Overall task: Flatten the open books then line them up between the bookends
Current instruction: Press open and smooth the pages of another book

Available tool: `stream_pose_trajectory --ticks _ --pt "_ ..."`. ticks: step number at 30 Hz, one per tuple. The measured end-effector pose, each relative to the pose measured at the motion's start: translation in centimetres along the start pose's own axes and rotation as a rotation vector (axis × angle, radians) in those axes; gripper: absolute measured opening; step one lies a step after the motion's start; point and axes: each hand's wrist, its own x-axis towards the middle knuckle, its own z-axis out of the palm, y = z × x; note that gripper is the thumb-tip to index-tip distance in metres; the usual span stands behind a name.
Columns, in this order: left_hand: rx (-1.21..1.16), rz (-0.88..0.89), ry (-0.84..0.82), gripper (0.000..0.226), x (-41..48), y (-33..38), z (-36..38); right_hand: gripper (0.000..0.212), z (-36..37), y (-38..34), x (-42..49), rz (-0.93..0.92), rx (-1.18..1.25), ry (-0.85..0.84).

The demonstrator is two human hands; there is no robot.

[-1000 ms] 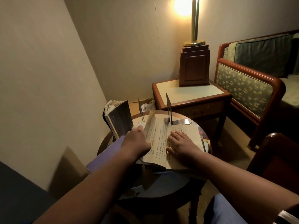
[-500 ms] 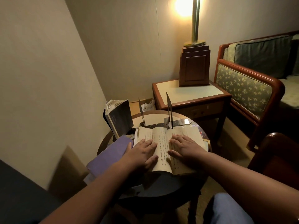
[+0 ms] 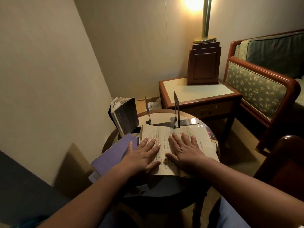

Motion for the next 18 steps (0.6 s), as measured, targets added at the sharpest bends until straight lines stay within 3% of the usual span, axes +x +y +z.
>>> stream_pose_trajectory --ticks 5,9,18 --pt "-0.010 -0.014 -0.013 0.070 1.7 -0.5 -0.9 0.095 0.2 0.2 0.2 -0.016 -0.020 0.004" --pt "0.010 -0.031 -0.002 0.067 4.8 -1.6 -1.9 0.087 0.4 0.4 0.3 -0.021 -0.018 0.003" --pt "0.080 -0.009 0.016 0.079 7.8 -2.7 -1.9 0.086 0.8 0.7 0.7 -0.026 -0.036 0.004"
